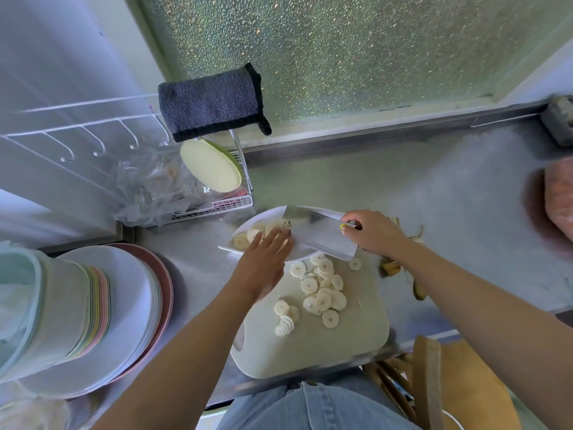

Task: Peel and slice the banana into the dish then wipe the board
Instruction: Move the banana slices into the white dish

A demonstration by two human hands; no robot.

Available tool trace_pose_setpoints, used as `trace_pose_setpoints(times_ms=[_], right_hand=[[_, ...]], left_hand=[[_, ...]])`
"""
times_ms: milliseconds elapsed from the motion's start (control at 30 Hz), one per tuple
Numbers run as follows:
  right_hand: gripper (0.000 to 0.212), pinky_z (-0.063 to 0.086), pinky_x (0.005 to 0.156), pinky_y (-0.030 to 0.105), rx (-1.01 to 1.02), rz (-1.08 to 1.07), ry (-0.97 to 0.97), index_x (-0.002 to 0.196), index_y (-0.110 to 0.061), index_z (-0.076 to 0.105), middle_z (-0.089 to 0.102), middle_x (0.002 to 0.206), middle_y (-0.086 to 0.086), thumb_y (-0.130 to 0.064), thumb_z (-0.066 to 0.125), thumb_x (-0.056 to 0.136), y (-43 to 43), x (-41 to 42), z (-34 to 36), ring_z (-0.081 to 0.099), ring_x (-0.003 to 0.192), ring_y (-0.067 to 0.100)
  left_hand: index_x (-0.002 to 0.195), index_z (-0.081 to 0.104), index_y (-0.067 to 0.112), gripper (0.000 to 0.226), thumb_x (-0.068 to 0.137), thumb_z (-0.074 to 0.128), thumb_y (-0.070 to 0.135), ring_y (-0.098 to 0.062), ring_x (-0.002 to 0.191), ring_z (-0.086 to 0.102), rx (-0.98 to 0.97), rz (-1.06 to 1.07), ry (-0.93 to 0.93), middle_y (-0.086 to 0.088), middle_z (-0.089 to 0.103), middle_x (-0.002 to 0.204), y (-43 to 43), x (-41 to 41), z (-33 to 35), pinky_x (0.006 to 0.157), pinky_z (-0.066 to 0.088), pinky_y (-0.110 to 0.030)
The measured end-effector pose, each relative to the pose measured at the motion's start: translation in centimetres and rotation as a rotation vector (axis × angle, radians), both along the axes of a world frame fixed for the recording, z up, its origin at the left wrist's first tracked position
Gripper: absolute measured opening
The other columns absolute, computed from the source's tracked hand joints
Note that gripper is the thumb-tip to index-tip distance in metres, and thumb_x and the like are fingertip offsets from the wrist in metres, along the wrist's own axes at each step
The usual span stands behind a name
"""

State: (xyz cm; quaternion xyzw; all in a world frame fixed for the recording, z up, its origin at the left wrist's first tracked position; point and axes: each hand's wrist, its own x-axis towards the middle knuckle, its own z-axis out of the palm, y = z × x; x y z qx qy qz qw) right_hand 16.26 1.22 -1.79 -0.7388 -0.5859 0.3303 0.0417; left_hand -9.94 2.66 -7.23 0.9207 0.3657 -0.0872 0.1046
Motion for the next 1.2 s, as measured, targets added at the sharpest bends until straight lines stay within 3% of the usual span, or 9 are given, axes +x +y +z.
trace_pose_setpoints(times_ms=[200, 300, 400, 467, 567, 667, 733, 833, 1200], right_hand=[[0.029, 0.039, 0.06, 0.026, 0.031, -0.022, 0.001, 0.116, -0.022, 0.062, 0.054, 0.071, -0.014, -0.032, 0.05, 0.091, -0.8, -0.1, -0.3, 0.054, 0.064, 0.008], [0.028, 0.034, 0.055, 0.022, 0.046, -0.012, -0.001, 0.117, -0.022, 0.062, 0.049, 0.069, -0.017, -0.03, 0.05, 0.092, -0.8, -0.5, -0.2, 0.05, 0.063, 0.002], [0.029, 0.043, 0.06, 0.026, 0.046, -0.013, 0.009, 0.116, -0.023, 0.062, 0.052, 0.072, -0.016, -0.03, 0.051, 0.091, -1.0, -0.5, 0.0, 0.056, 0.067, 0.01], [0.03, 0.047, 0.067, 0.032, 0.042, -0.021, 0.012, 0.117, -0.023, 0.062, 0.057, 0.076, -0.012, -0.031, 0.051, 0.091, -1.3, -0.2, 0.1, 0.058, 0.068, 0.013], [0.032, 0.045, 0.066, 0.03, 0.041, -0.03, 0.007, 0.121, -0.023, 0.06, 0.056, 0.079, -0.012, -0.032, 0.05, 0.092, -1.6, 0.4, -0.2, 0.053, 0.065, 0.007], [0.034, 0.045, 0.066, 0.029, 0.042, -0.027, 0.006, 0.123, -0.023, 0.059, 0.057, 0.079, -0.013, -0.033, 0.049, 0.092, -2.0, 0.2, -0.3, 0.054, 0.066, 0.008], [0.033, 0.043, 0.062, 0.028, 0.04, -0.031, 0.023, 0.121, -0.023, 0.06, 0.06, 0.081, -0.009, -0.032, 0.05, 0.091, -2.0, -0.2, -0.5, 0.057, 0.066, 0.01], [0.032, 0.04, 0.059, 0.027, 0.049, -0.041, 0.037, 0.12, -0.024, 0.061, 0.059, 0.08, -0.01, -0.032, 0.051, 0.09, -2.1, -0.5, -0.7, 0.055, 0.065, 0.008], [0.028, 0.034, 0.059, 0.024, 0.117, -0.082, 0.005, 0.116, -0.019, 0.062, 0.052, 0.076, -0.011, -0.028, 0.049, 0.093, -3.1, -1.5, -1.3, 0.051, 0.076, 0.015]], left_hand=[[0.153, 0.016, 0.013, 0.062, 0.098, 0.043, 0.021, -0.026, 0.149, 0.01, -0.014, 0.11, -0.097, -0.005, 0.009, 0.161, -0.4, 0.8, 0.8, 0.121, 0.012, -0.043], [0.154, 0.011, 0.013, 0.063, 0.099, 0.04, 0.023, -0.024, 0.149, 0.005, -0.043, 0.134, -0.13, -0.003, 0.004, 0.162, -0.1, 1.3, 1.2, 0.121, 0.01, -0.043], [0.154, 0.005, 0.015, 0.06, 0.102, 0.031, 0.029, -0.019, 0.15, 0.0, -0.081, 0.095, -0.085, 0.0, -0.002, 0.162, 0.1, 1.5, 0.9, 0.122, 0.006, -0.04], [0.154, 0.005, 0.014, 0.058, 0.103, 0.027, 0.03, -0.019, 0.15, 0.0, -0.074, 0.1, -0.027, 0.0, -0.003, 0.162, 0.0, 1.3, 0.7, 0.122, 0.004, -0.039], [0.154, 0.009, 0.011, 0.056, 0.104, 0.024, 0.031, -0.024, 0.149, 0.004, -0.085, 0.14, 0.048, -0.004, 0.003, 0.162, -0.2, 0.4, 0.7, 0.12, 0.004, -0.041], [0.151, 0.025, 0.008, 0.06, 0.098, 0.014, 0.035, -0.03, 0.146, 0.021, -0.033, 0.149, 0.016, -0.009, 0.019, 0.159, -0.3, 0.4, 1.0, 0.119, 0.017, -0.046], [0.152, 0.023, 0.01, 0.066, 0.094, 0.008, 0.039, -0.029, 0.147, 0.019, -0.034, 0.13, -0.018, -0.007, 0.018, 0.159, -0.4, 1.2, 1.3, 0.119, 0.017, -0.045], [0.154, 0.005, 0.014, 0.058, 0.103, 0.016, 0.038, -0.023, 0.149, 0.0, -0.092, 0.157, 0.043, -0.001, 0.0, 0.162, -0.7, 1.7, 1.0, 0.121, 0.002, -0.04], [0.154, 0.009, 0.014, 0.057, 0.104, 0.021, 0.037, -0.024, 0.149, -0.001, -0.069, 0.171, 0.124, -0.002, 0.005, 0.162, -1.5, 0.2, 1.2, 0.121, -0.002, -0.041]])
